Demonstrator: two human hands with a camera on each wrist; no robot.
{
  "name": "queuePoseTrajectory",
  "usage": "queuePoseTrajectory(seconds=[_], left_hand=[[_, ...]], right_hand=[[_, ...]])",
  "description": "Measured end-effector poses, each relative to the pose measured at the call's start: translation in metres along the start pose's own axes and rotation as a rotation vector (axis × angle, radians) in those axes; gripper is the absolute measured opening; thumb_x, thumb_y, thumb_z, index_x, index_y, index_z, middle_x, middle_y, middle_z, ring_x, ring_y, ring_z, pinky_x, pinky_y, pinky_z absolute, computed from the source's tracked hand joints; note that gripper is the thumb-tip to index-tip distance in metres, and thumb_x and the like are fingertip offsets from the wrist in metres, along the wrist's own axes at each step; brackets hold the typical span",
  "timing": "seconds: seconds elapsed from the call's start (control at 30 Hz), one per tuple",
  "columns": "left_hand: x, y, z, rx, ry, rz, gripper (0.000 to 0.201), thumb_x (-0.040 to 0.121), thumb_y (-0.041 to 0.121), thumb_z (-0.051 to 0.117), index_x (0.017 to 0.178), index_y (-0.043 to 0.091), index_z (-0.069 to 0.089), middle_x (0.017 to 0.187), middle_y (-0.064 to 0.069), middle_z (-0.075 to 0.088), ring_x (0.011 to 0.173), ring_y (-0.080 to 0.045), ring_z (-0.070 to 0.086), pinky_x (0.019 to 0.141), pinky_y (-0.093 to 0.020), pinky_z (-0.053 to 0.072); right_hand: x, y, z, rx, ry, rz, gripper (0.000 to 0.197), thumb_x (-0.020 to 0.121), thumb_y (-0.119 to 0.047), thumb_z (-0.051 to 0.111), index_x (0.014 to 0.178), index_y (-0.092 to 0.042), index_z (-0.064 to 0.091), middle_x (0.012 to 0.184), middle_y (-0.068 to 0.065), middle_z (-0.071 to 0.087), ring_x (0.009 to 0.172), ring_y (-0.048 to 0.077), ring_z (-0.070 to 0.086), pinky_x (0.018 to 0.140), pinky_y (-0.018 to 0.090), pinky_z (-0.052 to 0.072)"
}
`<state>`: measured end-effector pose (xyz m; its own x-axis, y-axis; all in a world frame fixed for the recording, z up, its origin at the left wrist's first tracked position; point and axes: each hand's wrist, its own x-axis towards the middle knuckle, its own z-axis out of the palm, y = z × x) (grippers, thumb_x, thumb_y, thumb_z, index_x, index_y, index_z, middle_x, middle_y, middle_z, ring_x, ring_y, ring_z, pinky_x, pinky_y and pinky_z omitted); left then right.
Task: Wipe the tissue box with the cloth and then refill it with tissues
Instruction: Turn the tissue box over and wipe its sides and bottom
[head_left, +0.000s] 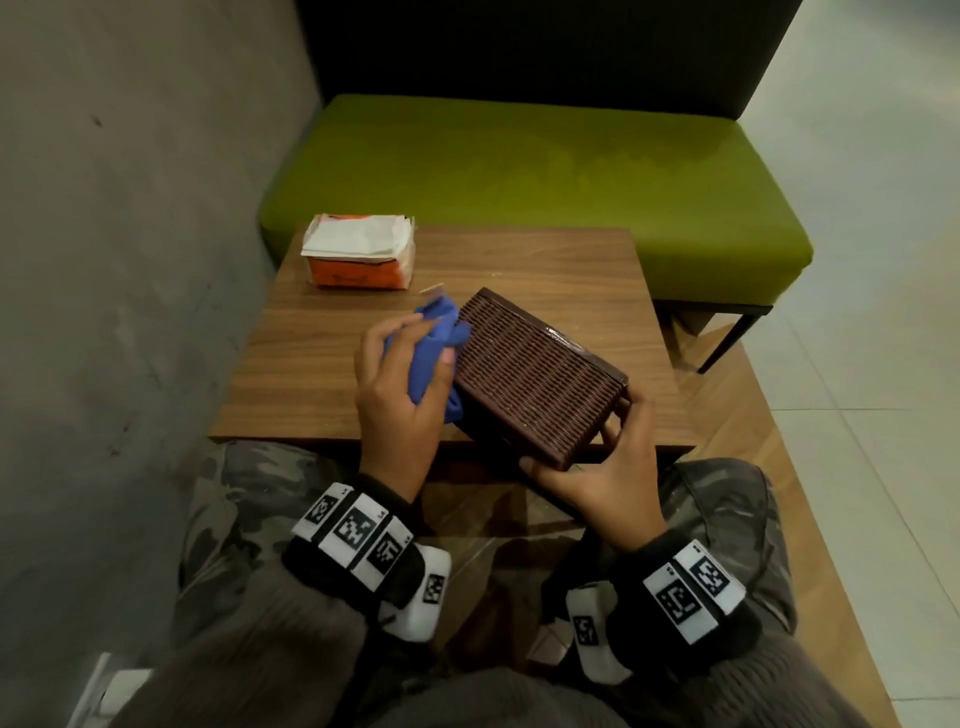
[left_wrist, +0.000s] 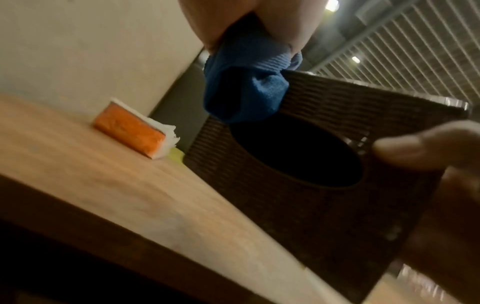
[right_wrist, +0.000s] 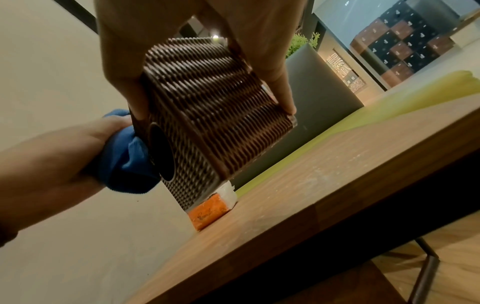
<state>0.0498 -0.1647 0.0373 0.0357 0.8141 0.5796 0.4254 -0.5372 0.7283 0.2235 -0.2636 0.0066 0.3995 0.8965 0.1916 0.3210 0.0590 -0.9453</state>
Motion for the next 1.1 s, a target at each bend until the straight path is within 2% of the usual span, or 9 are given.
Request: queuePoseTrajectory(seconds=[0.13,0.3,0.37,0.43,0.5,0.67,0.87,1.03,1.1], left_hand=[[-0.002,0.015,0.007,-0.096,0.153,-0.163,0.033,0.088,0.031,0.053,0.108,0.005,0.061,0.109,-0.006,0.051,0.102,-0.009,0.051,0.091,-0.022,0.045],[-0.04,0.026,0.009,0.155,-0.413,0.69,0.045,0.081,0.026,0.067,0.123,0.016,0.052,0.127,-0.006,0.042,0.117,-0.025,0.043,0.105,-0.034,0.035],[-0.032,0.023,0.005,0.159,-0.503,0.868,0.037,0.084,0.024,0.067,0.119,0.011,0.061,0.126,-0.008,0.046,0.114,-0.026,0.046,0.102,-0.036,0.039],[-0.016,0.021,0.001,0.171,-0.549,0.935,0.031,0.087,0.022,0.065,0.116,0.009,0.065,0.123,-0.01,0.051,0.111,-0.026,0.049,0.098,-0.037,0.043],[0.0,0.02,-0.003,0.213,-0.594,0.89,0.033,0.087,0.025,0.061,0.117,0.009,0.062,0.12,-0.014,0.057,0.111,-0.026,0.048,0.098,-0.037,0.042],[0.028,0.019,-0.002,0.213,-0.4,0.271,0.031,0.083,0.027,0.056,0.108,0.01,0.065,0.111,-0.01,0.057,0.102,-0.023,0.048,0.088,-0.04,0.042],[-0.003,0.054,0.022,0.207,-0.62,0.821,0.03,0.082,0.017,0.064,0.111,0.007,0.067,0.112,-0.016,0.063,0.104,-0.028,0.051,0.091,-0.04,0.043],[0.033,0.036,0.026,0.231,-0.529,0.556,0.034,0.083,0.025,0.059,0.113,0.01,0.065,0.112,-0.016,0.061,0.104,-0.025,0.044,0.092,-0.04,0.04],[0.02,0.038,0.027,0.226,-0.569,0.685,0.035,0.084,0.022,0.06,0.115,0.007,0.065,0.114,-0.018,0.061,0.107,-0.028,0.05,0.092,-0.041,0.043]], right_hand=[[-0.001,-0.003,0.005,0.043,-0.001,0.048,0.1,0.044,-0.047,0.087,0.125,-0.046,0.029,0.134,-0.007,0.044,0.125,0.003,0.046,0.104,0.028,0.042],[0.002,0.014,0.012,-0.001,-0.015,0.158,0.096,0.054,-0.044,0.079,0.135,-0.014,0.037,0.128,-0.002,0.054,0.118,0.005,0.055,0.101,0.025,0.046],[-0.001,0.021,0.014,-0.028,-0.06,0.208,0.103,0.055,-0.041,0.075,0.145,-0.014,0.033,0.142,0.008,0.049,0.13,0.021,0.05,0.108,0.042,0.043],[-0.002,0.018,0.012,-0.04,-0.041,0.176,0.101,0.055,-0.046,0.073,0.144,-0.028,0.028,0.141,0.002,0.048,0.129,0.014,0.05,0.107,0.035,0.043],[0.003,0.007,0.009,-0.005,0.011,0.102,0.095,0.052,-0.048,0.078,0.132,-0.036,0.027,0.13,-0.004,0.05,0.119,0.003,0.052,0.101,0.022,0.045],[0.01,0.001,0.001,-0.1,0.022,-0.059,0.103,0.045,-0.041,0.088,0.129,-0.027,0.029,0.129,-0.006,0.043,0.119,-0.007,0.044,0.098,0.007,0.035],[0.01,-0.001,0.015,-0.13,-0.194,0.117,0.055,0.066,-0.011,0.086,0.107,-0.023,0.051,0.102,-0.006,0.058,0.108,0.018,0.058,0.101,0.04,0.048],[0.012,-0.008,0.014,-0.174,0.029,-0.196,0.092,0.055,-0.04,0.083,0.13,-0.028,0.031,0.126,-0.001,0.042,0.115,0.013,0.048,0.099,0.017,0.038],[0.009,-0.001,0.018,-0.203,-0.006,-0.129,0.091,0.056,-0.047,0.077,0.132,-0.02,0.034,0.13,-0.001,0.044,0.119,0.013,0.048,0.102,0.017,0.037]])
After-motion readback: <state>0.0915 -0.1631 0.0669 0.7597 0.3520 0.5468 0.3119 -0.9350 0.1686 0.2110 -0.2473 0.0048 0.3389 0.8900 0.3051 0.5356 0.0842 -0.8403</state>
